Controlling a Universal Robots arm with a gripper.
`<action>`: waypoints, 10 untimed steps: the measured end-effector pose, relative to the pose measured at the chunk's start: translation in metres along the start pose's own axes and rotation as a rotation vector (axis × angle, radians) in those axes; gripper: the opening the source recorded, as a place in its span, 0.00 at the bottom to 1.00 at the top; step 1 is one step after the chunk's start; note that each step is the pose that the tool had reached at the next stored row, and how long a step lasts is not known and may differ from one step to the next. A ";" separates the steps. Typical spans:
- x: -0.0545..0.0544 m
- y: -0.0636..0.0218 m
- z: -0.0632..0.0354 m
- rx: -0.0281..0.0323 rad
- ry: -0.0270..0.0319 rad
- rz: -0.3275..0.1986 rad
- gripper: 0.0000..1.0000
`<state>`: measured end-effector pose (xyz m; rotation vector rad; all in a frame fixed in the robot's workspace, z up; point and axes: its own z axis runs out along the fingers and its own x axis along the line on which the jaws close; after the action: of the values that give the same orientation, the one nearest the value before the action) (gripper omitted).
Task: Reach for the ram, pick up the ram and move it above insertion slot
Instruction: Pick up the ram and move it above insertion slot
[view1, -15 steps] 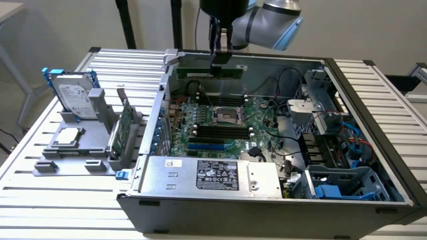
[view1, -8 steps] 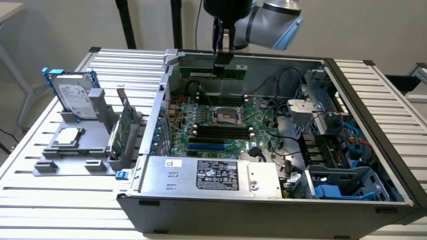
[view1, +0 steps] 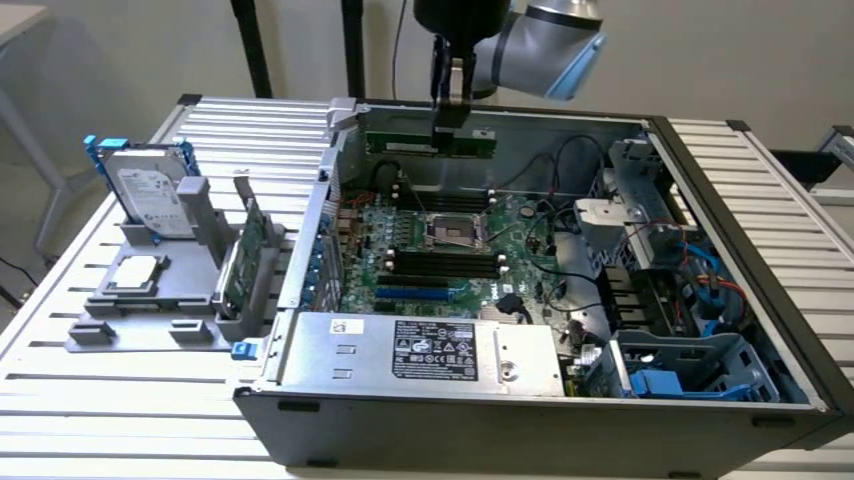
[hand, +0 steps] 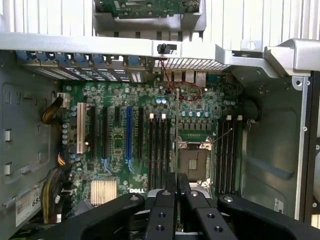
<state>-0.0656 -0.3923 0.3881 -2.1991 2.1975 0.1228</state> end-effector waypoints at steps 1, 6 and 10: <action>-0.001 -0.0006 0.0002 0.0000 0.0000 0.001 0.13; -0.009 -0.0045 0.0008 0.0002 0.0000 0.003 0.13; -0.011 -0.0055 0.0009 0.0001 0.0000 0.003 0.13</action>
<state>-0.0601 -0.3810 0.3879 -2.1958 2.2010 0.1227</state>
